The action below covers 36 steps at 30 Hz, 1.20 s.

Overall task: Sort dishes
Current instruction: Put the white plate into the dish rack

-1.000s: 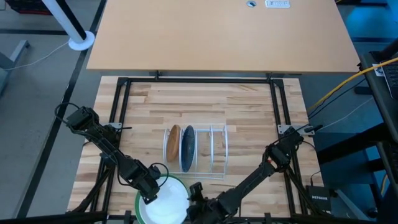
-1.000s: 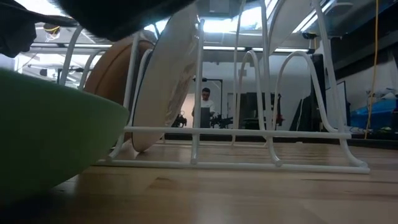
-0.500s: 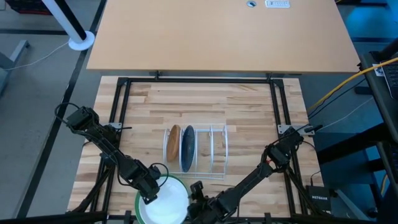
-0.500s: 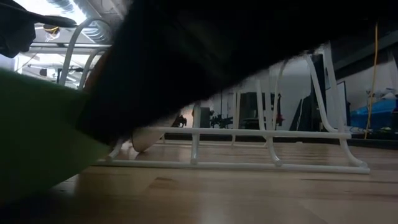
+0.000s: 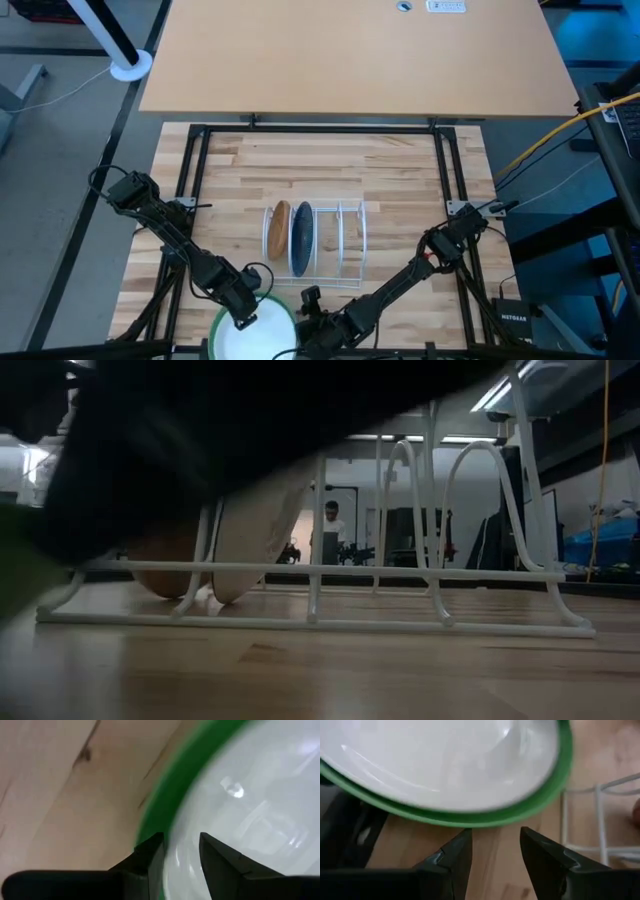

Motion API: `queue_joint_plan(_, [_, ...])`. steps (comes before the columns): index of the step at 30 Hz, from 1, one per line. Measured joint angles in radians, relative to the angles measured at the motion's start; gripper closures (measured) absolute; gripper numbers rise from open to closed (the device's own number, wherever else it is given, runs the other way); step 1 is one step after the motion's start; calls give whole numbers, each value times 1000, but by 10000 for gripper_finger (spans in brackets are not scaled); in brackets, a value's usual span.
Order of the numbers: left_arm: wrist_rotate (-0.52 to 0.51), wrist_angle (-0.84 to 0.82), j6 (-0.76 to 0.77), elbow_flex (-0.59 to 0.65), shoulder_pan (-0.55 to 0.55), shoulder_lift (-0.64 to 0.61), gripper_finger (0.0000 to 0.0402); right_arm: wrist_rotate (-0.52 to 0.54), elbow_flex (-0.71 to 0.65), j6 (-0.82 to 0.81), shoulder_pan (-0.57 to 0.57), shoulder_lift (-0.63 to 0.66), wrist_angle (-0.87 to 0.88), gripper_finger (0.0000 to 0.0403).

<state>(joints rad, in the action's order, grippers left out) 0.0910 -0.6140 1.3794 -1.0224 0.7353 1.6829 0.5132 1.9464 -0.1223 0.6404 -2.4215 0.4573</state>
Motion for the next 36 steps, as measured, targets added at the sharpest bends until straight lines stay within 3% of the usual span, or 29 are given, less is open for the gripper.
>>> queue_joint_plan(10, [-23,-35,0,-1,-5,-1,288,34,-1,0,-25,-4,14,233])
queue_joint_plan(22, [-73,-207,4,0,-37,-2,288,43,0,0,-20,-1,24,233])
queue_joint_plan(32, [-72,-206,-1,0,-76,-2,288,-14,51,1,28,11,-22,233])
queue_joint_plan(36, [-71,-206,15,0,-89,-2,288,-63,55,1,45,11,-128,233])
